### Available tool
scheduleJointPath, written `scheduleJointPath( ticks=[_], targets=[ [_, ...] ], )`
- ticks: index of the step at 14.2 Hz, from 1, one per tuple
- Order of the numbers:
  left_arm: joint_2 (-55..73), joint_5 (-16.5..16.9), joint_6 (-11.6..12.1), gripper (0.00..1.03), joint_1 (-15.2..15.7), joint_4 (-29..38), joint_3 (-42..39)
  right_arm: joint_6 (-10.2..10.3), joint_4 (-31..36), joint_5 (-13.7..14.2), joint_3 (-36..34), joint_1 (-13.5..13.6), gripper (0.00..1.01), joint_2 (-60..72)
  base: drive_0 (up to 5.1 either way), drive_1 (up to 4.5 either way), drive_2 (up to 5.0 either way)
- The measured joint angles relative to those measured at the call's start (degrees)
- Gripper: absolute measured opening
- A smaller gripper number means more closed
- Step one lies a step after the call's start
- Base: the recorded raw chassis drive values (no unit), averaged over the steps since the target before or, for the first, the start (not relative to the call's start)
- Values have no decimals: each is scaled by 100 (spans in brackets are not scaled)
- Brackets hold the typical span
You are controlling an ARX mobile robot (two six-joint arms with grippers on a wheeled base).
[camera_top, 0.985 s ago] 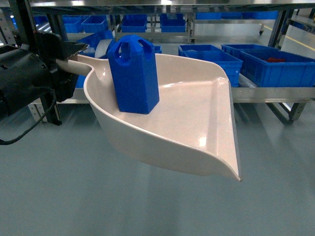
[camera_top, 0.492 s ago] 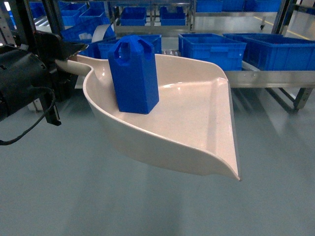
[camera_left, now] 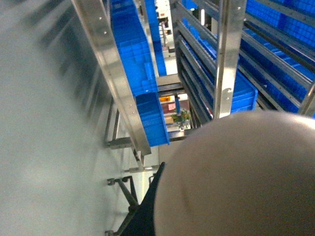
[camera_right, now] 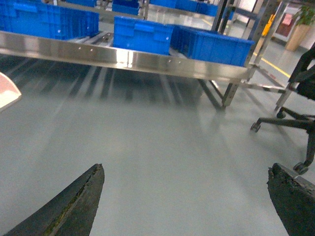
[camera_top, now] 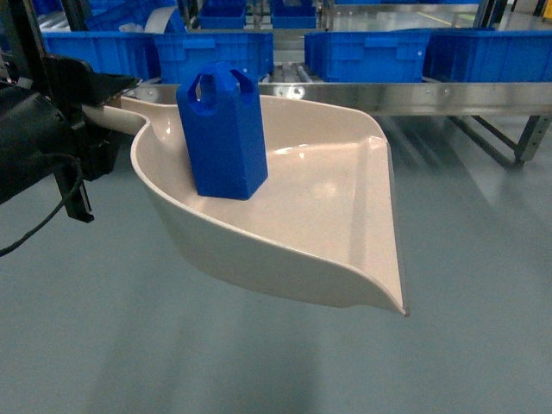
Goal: Place part in tray to right shelf
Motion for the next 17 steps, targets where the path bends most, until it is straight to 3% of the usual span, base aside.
scheduleJointPath(
  ticks=[17],
  targets=[
    [0, -2, 4, 12, 0, 20, -9, 0, 2, 2, 0, 0, 98, -33, 0, 0, 0]
  ],
)
